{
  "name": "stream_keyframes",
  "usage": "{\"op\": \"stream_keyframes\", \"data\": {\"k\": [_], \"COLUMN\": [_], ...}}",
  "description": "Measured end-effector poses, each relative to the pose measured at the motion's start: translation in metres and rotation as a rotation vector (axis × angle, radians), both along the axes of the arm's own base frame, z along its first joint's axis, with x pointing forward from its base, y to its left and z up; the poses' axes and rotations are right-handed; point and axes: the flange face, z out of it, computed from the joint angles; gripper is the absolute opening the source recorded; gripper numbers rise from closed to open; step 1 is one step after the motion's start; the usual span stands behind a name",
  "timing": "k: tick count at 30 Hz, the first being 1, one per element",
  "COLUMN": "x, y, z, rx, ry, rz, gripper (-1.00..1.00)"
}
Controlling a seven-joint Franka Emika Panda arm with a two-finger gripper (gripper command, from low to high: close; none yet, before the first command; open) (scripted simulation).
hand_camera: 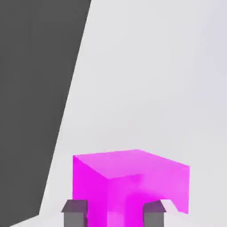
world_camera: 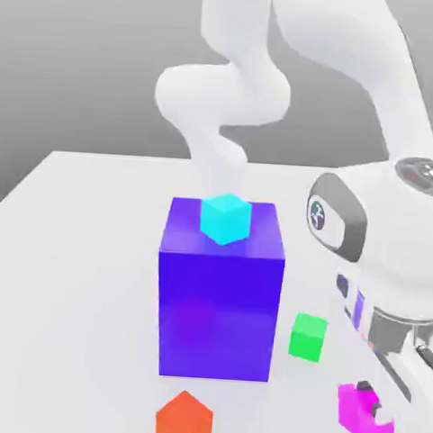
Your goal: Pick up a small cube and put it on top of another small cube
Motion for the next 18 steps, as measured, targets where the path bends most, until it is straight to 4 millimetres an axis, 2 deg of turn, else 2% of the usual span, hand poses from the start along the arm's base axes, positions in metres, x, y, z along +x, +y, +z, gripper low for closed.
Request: {"op": "stream_keyframes", "data": {"k": [8,13,15,18], "x": [-0.093,-0.148,-0.158,-0.160], "y": [-0.007,-0.028,-0.030,-0.029], "z": [0.024,0.027,0.019,-0.001], "rx": [0.001,-0.023,-0.021,-0.013], "ry": [0.006,-0.005,-0.004,0.003], "rz": [-0.135,-0.239,-0.256,-0.261], "gripper": [-1.00,-1.00,-1.00,-1.00]}}
